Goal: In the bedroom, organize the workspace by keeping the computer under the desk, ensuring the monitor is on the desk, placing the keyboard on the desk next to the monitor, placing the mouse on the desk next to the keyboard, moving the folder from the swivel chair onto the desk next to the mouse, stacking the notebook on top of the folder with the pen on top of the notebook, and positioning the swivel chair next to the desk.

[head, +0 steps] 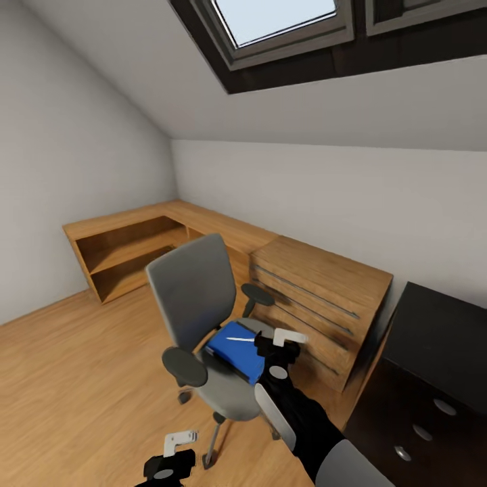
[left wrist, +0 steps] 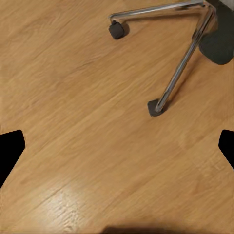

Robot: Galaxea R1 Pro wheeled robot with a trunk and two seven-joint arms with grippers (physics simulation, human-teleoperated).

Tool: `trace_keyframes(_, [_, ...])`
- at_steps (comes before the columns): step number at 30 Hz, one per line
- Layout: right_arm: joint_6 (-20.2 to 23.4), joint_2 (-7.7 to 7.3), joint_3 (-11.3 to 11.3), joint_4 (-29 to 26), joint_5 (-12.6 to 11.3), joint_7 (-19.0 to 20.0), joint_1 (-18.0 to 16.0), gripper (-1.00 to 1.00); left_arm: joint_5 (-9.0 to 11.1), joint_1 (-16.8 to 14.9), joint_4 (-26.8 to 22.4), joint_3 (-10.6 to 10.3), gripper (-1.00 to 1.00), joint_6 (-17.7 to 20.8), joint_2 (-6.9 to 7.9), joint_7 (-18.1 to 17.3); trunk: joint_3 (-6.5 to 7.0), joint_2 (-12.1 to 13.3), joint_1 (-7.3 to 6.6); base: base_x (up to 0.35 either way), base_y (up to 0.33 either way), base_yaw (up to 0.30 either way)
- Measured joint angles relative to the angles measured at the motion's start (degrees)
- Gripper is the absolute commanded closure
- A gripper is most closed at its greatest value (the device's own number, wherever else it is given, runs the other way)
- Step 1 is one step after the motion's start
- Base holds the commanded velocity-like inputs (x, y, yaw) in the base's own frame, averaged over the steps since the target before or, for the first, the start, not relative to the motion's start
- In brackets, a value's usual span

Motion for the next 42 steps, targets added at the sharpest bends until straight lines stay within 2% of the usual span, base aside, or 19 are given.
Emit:
trace_keyframes(5, [0.00, -0.04, -0.03, -0.06, -0.02, 0.07, 0.00, -1.00, 0.02, 0.00, 0.00, 0.01, -1.00, 0.01, 0.00, -0.01, 0.00, 0.00, 0.00, 0.000, 0.283, 0.005])
trace_keyframes(17, [0.50, -0.20, -0.54, -0.13, 0.09, -0.10, 0.00, -1.00, 0.07, 0.00, -0.01, 0.03, -1.00, 0.04, 0.09, -0.01, -0.01, 0.00, 0.00, 0.000, 0.081, 0.000])
trace_keyframes(25, [0.35, -0.26, -0.60, -0.13, 0.17, -0.14, 0.00, -1.00, 0.03, 0.00, 0.00, 0.01, -1.00, 0.05, 0.09, -0.09, -0.01, -0.01, -0.03, 0.213, 0.244, 0.000])
trace_keyframes(28, [0.37, -1.22, -0.74, 0.11, 0.11, 0.19, -0.08, -1.00, 0.07, 0.00, -0.02, 0.03, -1.00, 0.10, 0.09, -0.26, -0.01, 0.00, -0.01, 0.104, 0.025, 0.000])
trace_keyframes(29, [0.16, -2.61, -0.76, 0.13, 0.15, 0.37, -0.09, -1.00, 0.07, 0.01, -0.02, 0.11, -1.00, 0.08, 0.25, -0.29, -0.01, 0.00, 0.00, 0.010, 0.002, 0.000])
trace_keyframes(30, [0.05, -3.14, -0.73, 0.10, 0.19, 0.38, -0.09, -1.00, 0.08, 0.00, -0.02, 0.14, -1.00, 0.09, 0.37, -0.29, -0.01, 0.00, 0.00, 0.026, 0.012, 0.000])
trace_keyframes(31, [-0.20, -4.07, -0.73, 0.06, 0.22, 0.42, -0.09, -1.00, 0.08, 0.00, -0.01, 0.23, -1.00, 0.06, 0.93, -0.28, -0.01, 0.00, 0.00, 0.111, 0.055, 0.000])
trace_keyframes(33, [-0.63, -5.02, -0.75, 0.05, 0.21, 0.47, -0.09, -1.00, 0.18, 0.00, 0.11, 0.35, -1.00, -0.09, 2.29, -0.35, 0.00, 0.00, -0.02, 0.205, 0.103, 0.000])
trace_keyframes(36, [-0.68, -5.70, -0.87, 0.07, 0.13, 0.45, -0.15, -1.00, 2.13, 0.00, 0.12, 0.65, -1.00, -0.20, 4.01, -0.35, 0.00, -0.01, -0.03, 0.246, 0.130, 0.000])
trace_keyframes(37, [-0.66, -6.03, -1.02, 0.09, 0.07, 0.47, -0.16, -1.00, 3.87, 0.00, 0.12, 0.89, -1.00, -0.20, 4.56, -0.37, 0.00, -0.01, -0.02, 0.209, 0.119, 0.000])
trace_keyframes(39, [-0.63, -6.28, -1.26, 0.10, 0.02, 0.46, -0.17, -1.00, 5.91, 0.00, 0.11, 1.07, -1.00, -0.18, 4.93, -0.48, 0.00, 0.00, -0.02, 0.149, 0.083, 0.000])
trace_keyframes(40, [-0.61, -6.45, -1.56, 0.10, -0.01, 0.46, -0.17, -1.00, 7.71, 0.00, 0.11, 1.19, -1.00, -0.16, 5.19, -0.69, 0.00, 0.00, -0.01, 0.095, 0.052, 0.000])
trace_keyframes(42, [-0.59, -6.61, -2.14, 0.11, -0.04, 0.47, -0.18, -1.00, 9.55, 0.00, 0.11, 1.31, -1.00, -0.15, 5.46, -1.00, 0.00, 0.00, -0.01, 0.063, 0.027, 0.000])
